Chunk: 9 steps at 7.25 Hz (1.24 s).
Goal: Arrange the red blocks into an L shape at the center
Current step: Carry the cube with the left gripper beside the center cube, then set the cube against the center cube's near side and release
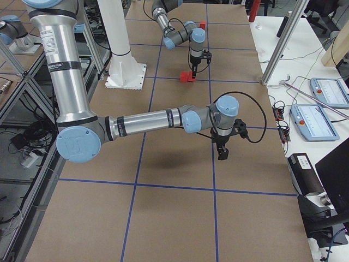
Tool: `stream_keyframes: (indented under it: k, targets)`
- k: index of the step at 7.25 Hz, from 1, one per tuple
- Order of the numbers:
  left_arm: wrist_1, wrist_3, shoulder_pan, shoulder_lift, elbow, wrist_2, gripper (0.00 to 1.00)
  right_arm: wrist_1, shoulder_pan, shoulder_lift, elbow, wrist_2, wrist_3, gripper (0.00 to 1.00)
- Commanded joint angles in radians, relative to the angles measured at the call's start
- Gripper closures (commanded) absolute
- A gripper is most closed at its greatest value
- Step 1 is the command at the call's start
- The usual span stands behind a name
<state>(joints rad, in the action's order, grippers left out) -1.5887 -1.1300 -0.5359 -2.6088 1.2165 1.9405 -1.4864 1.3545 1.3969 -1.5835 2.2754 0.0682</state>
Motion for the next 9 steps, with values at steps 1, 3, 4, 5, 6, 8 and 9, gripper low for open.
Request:
stream_keyframes:
  k: [1, 3, 4, 5, 6, 8, 9]
  targets:
    - [0.003, -0.001, 0.002, 0.001, 0.000, 0.000, 0.79, 0.000, 0.000, -0.003, 0.000, -0.001, 0.001, 0.01]
    - [0.003, 0.001, 0.002, 0.004, 0.000, 0.000, 0.79, 0.000, 0.000, -0.003, 0.000, -0.001, 0.001, 0.01]
    - [0.003, 0.001, 0.002, 0.009, 0.000, 0.000, 0.79, 0.000, 0.000, -0.003, 0.000, -0.001, 0.001, 0.01]
    - [0.001, 0.001, 0.002, 0.010, 0.000, 0.000, 0.79, 0.000, 0.000, -0.003, 0.000, -0.001, 0.001, 0.01]
    - [0.001, 0.001, 0.002, 0.010, 0.000, 0.000, 0.76, 0.000, 0.000, -0.003, 0.000, -0.001, 0.001, 0.01]
    - [0.000, 0.001, 0.004, 0.010, 0.000, 0.000, 0.71, 0.000, 0.000, -0.003, 0.000, -0.001, 0.001, 0.01]
    - [0.000, 0.001, 0.007, 0.010, 0.000, 0.000, 0.71, 0.000, 0.000, -0.003, 0.000, -0.001, 0.001, 0.01]
